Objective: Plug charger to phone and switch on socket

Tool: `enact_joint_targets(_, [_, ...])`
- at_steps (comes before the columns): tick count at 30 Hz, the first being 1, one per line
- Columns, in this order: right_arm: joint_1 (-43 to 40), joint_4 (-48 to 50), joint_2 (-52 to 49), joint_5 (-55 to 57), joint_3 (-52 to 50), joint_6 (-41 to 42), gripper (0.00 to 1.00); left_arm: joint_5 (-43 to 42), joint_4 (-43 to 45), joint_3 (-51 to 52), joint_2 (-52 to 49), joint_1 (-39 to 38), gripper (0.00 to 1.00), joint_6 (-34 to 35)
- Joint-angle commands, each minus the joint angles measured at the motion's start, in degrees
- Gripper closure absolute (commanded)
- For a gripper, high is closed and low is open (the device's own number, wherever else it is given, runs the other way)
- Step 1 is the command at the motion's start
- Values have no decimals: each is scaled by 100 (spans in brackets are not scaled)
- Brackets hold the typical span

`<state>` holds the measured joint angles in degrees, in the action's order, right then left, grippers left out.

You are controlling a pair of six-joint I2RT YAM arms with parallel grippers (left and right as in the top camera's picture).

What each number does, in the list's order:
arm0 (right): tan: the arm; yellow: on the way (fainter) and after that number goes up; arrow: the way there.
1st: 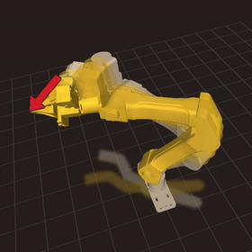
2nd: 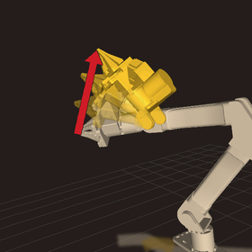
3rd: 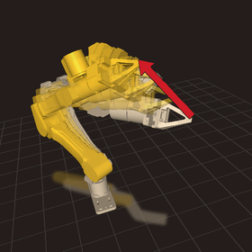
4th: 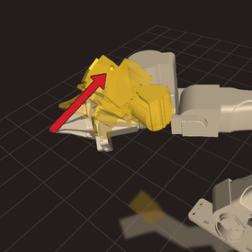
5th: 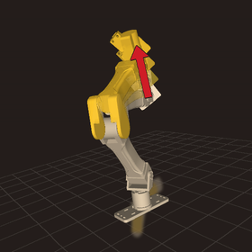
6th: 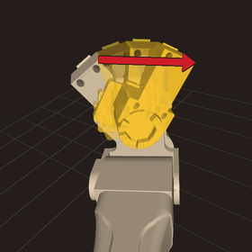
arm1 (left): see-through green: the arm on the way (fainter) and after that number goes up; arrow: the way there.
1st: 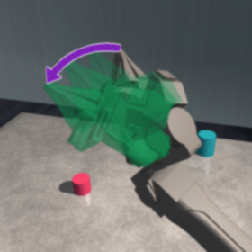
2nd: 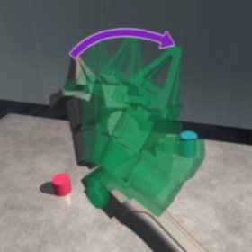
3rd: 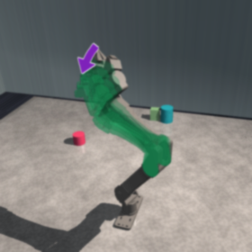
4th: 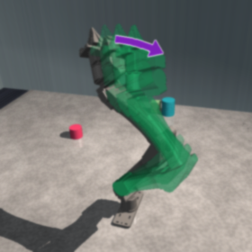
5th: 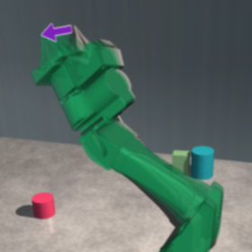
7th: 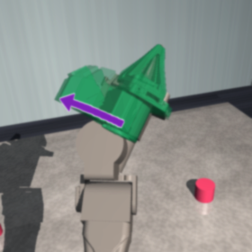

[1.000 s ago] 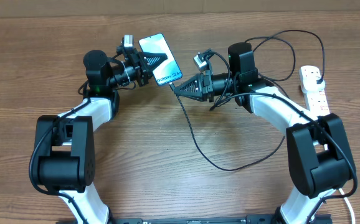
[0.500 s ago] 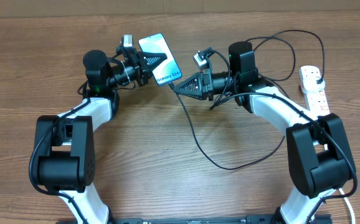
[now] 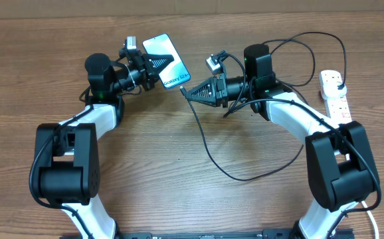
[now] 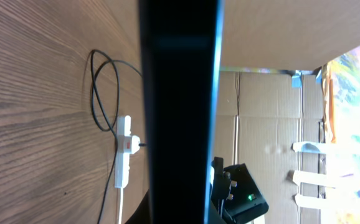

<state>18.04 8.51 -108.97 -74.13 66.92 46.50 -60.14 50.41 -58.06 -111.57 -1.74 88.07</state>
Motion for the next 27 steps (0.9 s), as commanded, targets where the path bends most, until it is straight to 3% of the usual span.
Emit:
enact_joint_targets(1, [-24, 46, 227, -96, -9, -4, 96, 59, 46, -35, 35, 33, 96, -173])
enact_joint_targets(27, [-22, 122, 227, 11, -9, 4, 96, 26, 74, -35, 35, -98, 96, -35])
